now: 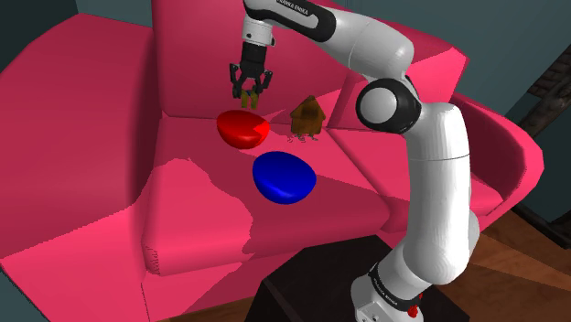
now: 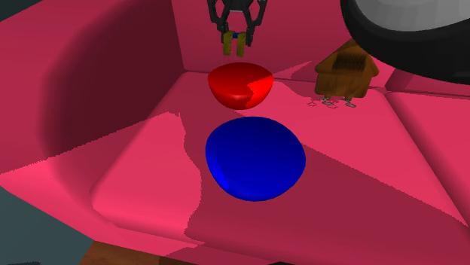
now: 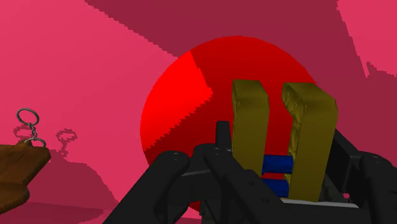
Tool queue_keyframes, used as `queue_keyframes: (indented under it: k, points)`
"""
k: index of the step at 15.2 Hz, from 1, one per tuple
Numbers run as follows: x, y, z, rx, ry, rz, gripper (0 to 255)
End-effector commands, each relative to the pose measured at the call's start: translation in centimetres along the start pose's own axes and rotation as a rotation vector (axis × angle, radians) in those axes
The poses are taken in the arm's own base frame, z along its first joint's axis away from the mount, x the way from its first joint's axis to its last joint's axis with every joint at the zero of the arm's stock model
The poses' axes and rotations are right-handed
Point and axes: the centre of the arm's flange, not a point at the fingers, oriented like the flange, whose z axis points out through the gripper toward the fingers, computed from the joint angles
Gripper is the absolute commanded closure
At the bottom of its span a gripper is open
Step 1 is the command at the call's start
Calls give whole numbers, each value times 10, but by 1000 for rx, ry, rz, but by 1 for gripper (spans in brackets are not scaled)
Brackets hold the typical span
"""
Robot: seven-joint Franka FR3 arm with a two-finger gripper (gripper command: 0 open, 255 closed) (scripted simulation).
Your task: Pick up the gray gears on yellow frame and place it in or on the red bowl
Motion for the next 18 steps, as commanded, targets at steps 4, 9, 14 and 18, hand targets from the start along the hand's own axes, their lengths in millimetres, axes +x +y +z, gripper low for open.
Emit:
queue_keyframes:
  k: [4, 9, 14, 18]
  points:
    - [15, 12, 18, -1, -2, 0, 255]
    - [20, 13, 44, -1, -2, 0, 255]
    - [25, 13, 70, -1, -2, 0, 255]
    - [26, 13, 77, -1, -2, 0, 255]
